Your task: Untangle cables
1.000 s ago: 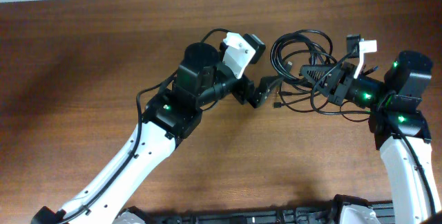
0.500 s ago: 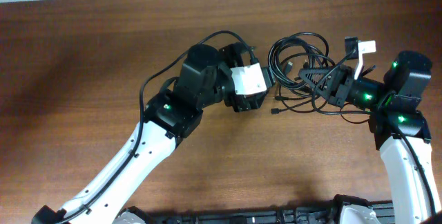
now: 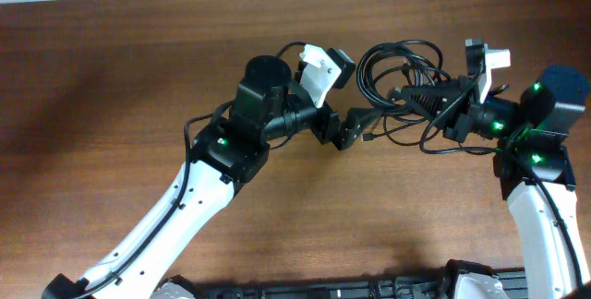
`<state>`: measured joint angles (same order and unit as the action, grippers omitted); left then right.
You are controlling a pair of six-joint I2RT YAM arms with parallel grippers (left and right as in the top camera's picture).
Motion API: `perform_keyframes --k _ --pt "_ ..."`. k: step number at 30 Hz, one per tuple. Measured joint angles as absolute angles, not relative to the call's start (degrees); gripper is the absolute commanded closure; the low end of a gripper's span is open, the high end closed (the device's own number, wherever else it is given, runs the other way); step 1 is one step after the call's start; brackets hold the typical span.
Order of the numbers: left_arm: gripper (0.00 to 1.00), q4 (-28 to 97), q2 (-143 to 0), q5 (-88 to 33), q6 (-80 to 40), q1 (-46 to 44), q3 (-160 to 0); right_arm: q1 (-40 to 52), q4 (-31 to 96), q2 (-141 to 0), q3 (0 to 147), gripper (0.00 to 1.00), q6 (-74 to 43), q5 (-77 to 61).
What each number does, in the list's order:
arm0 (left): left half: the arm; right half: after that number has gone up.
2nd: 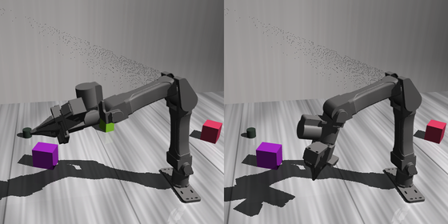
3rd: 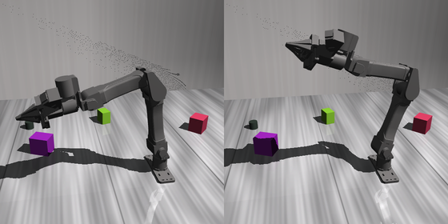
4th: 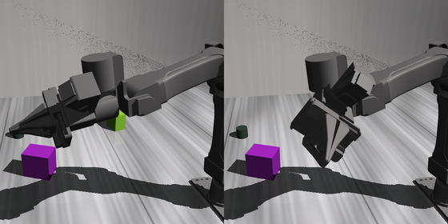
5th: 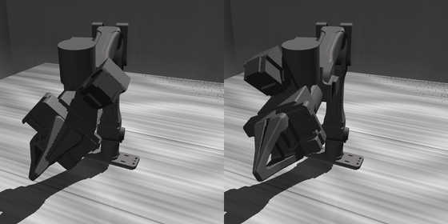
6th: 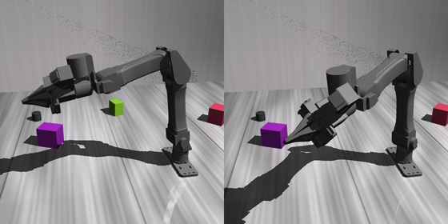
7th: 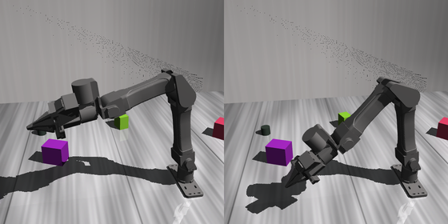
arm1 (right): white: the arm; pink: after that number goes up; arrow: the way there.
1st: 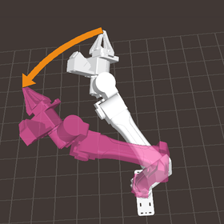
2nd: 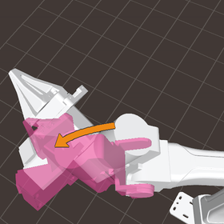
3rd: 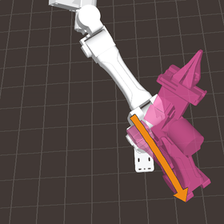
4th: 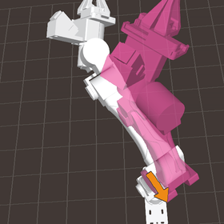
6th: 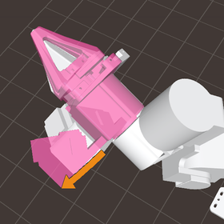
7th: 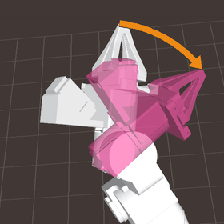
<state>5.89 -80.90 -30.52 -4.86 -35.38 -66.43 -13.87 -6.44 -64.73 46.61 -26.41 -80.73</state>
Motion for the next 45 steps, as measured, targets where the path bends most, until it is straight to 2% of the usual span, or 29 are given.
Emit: perform_keyframes --k 7,9,13,19,31,41,45 --pt "0.01 3.0 -80.9 -43.2 -8.0 -30.9 -66.4 -15.2 -13.8 -64.7 46.6 0.96 -36.6 -81.2" --pt "0.01 3.6 -80.9 -45.7 -8.7 -27.4 -66.4 -16.2 -13.8 -64.8 46.6 0.96 -38.3 -81.1" --pt "0.01 4.2 -80.9 -47.2 -9.3 -26.1 -66.4 -16.5 -18.7 -64.8 46.6 0.96 -42.1 -81.7" --pt "0.01 3.2 -80.9 -47.1 -12.0 -26.3 -66.4 -16.5 -30.2 -64.9 46.5 0.96 -49.1 -85.1" --pt "0.01 -2.0 -80.9 -46.7 -18.1 -26.3 -66.4 -13.6 -31.6 -64.9 46.5 0.96 -51.3 -86.5" --pt "0.01 1.0 -80.9 -45.6 -18.3 -26.3 -66.4 -13.6 -31.9 -64.9 46.5 0.96 -51.4 -86.7" --pt "0.01 1.1 -80.9 -45.4 -18.3 -26.3 -66.4 -13.6 -38.5 -64.9 46.5 0.96 -54.4 -86.7"
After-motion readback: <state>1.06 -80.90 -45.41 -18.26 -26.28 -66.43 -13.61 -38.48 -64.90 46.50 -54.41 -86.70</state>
